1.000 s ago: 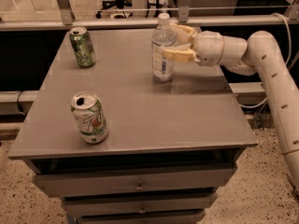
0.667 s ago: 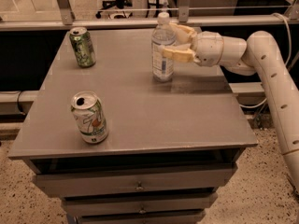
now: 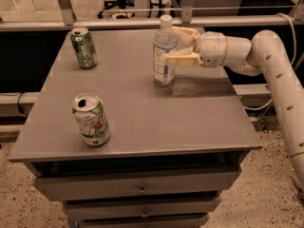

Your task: Place blue plastic bottle upright

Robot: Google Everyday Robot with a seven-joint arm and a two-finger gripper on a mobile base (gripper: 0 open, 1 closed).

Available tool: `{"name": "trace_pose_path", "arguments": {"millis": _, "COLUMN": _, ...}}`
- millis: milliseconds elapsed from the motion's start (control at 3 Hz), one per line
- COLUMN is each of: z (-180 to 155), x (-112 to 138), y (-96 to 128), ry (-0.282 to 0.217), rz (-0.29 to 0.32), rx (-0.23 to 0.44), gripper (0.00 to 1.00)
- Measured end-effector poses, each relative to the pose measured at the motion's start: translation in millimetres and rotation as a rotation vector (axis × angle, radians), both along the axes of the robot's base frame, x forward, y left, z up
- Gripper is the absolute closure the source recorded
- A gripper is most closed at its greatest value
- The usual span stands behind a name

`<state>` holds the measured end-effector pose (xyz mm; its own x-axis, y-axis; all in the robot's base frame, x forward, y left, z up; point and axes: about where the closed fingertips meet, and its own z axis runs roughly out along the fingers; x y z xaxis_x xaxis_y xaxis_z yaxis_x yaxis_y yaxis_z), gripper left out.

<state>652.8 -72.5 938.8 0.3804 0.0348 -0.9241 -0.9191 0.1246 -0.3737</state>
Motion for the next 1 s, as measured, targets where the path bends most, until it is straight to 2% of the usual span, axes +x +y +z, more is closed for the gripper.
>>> {"name": "trace_pose_path", "arguments": {"millis": 333, "z": -4.2, "x": -5.2, "y": -11.2, "ry": 0.005, "rz": -0.017, "rx": -0.041, "gripper": 0.00}}
{"name": "trace_pose_path", "arguments": {"millis": 667, "z": -10.4, "x": -12.8, "y": -30.7, "ry": 0.014, "rz": -0.047, "rx": -0.104, "gripper": 0.00}}
{"name": "trace_pose_path", "arguments": {"millis": 1000, "z": -19.0, "x": -25.0, "y": -63.8, "ry": 0.039, "rz": -0.096, "rx": -0.186, "gripper": 0.00}}
